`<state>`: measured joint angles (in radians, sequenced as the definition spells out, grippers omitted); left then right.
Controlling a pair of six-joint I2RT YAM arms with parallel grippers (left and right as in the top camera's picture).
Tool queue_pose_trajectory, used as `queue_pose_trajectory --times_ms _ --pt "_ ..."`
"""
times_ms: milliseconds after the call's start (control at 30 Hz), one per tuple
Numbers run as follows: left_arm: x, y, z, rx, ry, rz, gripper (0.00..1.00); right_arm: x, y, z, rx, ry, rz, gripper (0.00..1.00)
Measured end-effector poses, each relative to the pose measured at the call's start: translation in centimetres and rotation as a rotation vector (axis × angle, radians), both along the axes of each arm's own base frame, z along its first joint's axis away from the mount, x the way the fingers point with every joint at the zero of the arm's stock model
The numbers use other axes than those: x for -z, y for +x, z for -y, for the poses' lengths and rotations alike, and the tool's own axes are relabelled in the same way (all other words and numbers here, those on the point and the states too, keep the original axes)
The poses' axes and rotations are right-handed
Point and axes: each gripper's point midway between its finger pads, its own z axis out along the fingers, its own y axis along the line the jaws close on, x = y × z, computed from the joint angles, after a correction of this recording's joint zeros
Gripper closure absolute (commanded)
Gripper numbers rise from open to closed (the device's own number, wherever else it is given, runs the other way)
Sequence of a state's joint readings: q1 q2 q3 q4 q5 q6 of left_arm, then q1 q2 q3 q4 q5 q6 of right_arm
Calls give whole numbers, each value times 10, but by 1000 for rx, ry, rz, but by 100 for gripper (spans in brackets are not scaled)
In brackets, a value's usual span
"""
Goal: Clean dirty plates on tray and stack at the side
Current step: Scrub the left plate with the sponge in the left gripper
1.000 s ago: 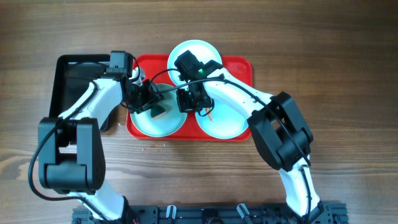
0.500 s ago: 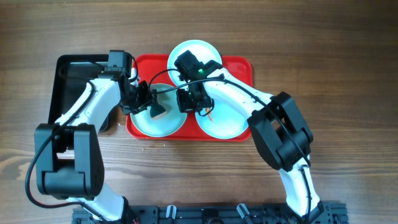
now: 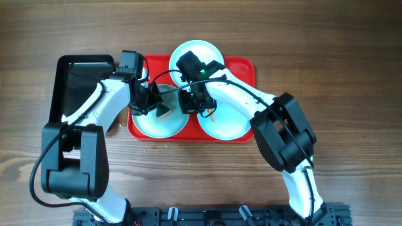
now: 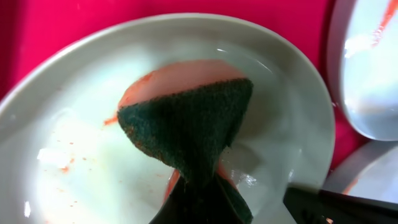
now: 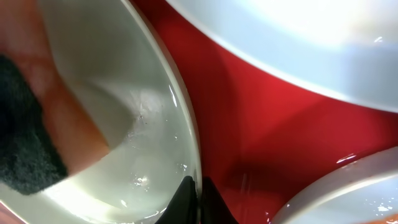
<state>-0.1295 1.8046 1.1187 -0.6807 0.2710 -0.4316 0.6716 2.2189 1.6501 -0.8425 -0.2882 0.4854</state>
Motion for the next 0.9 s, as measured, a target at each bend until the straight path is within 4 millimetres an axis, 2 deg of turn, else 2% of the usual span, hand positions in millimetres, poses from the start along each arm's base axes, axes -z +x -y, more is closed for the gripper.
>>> queue_pose_trajectory --times_ms 133,233,400,567,733,900 --pt "-7 -1 28 50 -101 10 96 0 0 0 0 0 1 96" --pt "-8 4 33 52 -114 33 96 0 0 0 0 0 0 96" --pt "3 8 10 -7 -67 11 96 0 -1 1 0 -3 -4 96" --pt "15 1 1 -21 -21 -54 96 0 -2 2 0 -8 -9 96" --pt "17 -33 -27 -81 42 -223 96 -1 -4 0 -9 1 -14 96" --pt "8 -49 -60 -155 97 -331 96 -1 -4 0 -11 2 -14 96"
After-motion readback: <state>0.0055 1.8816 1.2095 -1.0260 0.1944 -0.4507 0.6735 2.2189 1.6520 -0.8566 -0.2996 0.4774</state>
